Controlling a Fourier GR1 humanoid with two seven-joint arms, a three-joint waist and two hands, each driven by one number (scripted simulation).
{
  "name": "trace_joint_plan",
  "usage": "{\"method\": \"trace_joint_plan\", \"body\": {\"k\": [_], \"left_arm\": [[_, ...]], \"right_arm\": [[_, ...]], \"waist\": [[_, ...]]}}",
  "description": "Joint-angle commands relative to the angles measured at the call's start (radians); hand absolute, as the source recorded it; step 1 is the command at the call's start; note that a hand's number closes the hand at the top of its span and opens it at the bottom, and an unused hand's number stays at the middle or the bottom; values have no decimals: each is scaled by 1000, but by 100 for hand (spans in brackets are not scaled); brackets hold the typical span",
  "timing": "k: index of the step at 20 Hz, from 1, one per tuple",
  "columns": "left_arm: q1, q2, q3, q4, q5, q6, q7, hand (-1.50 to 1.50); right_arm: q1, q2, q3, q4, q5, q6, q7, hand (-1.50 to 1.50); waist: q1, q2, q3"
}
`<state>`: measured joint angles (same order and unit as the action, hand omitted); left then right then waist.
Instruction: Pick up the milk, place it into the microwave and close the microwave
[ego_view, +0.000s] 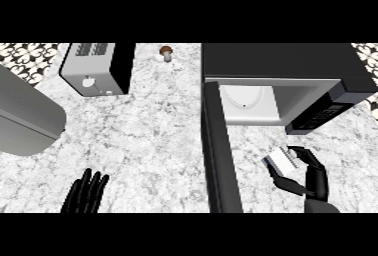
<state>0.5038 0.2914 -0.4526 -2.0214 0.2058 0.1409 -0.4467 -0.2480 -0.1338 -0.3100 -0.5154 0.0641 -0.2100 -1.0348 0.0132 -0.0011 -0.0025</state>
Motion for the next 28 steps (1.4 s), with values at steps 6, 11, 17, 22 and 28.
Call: {"method": "trace_joint_plan", "body": {"k": [6, 11, 17, 22, 28], "left_arm": [[24, 36, 66, 12, 36, -54, -46, -150], [23, 26, 89, 3, 73, -65, -26, -150], [106, 37, 53, -36, 40, -75, -49, -150], [71, 27, 97, 35, 55, -99, -77, -150], [108, 45, 162, 35, 112, -152, -91, -150]], "right_arm": [[-85, -39, 20, 159, 65, -14, -138, 150], [-84, -52, 42, 120, 52, 109, -145, 150], [-58, 3, 86, 15, 33, 167, -101, 150], [-34, 64, 136, -149, 21, 152, 0, 150], [40, 78, 180, -411, 27, 72, 152, 150]], "waist": [[5, 5, 4], [-1, 3, 4], [-6, -1, 3], [-14, -3, 2], [-13, -4, 1]]}}
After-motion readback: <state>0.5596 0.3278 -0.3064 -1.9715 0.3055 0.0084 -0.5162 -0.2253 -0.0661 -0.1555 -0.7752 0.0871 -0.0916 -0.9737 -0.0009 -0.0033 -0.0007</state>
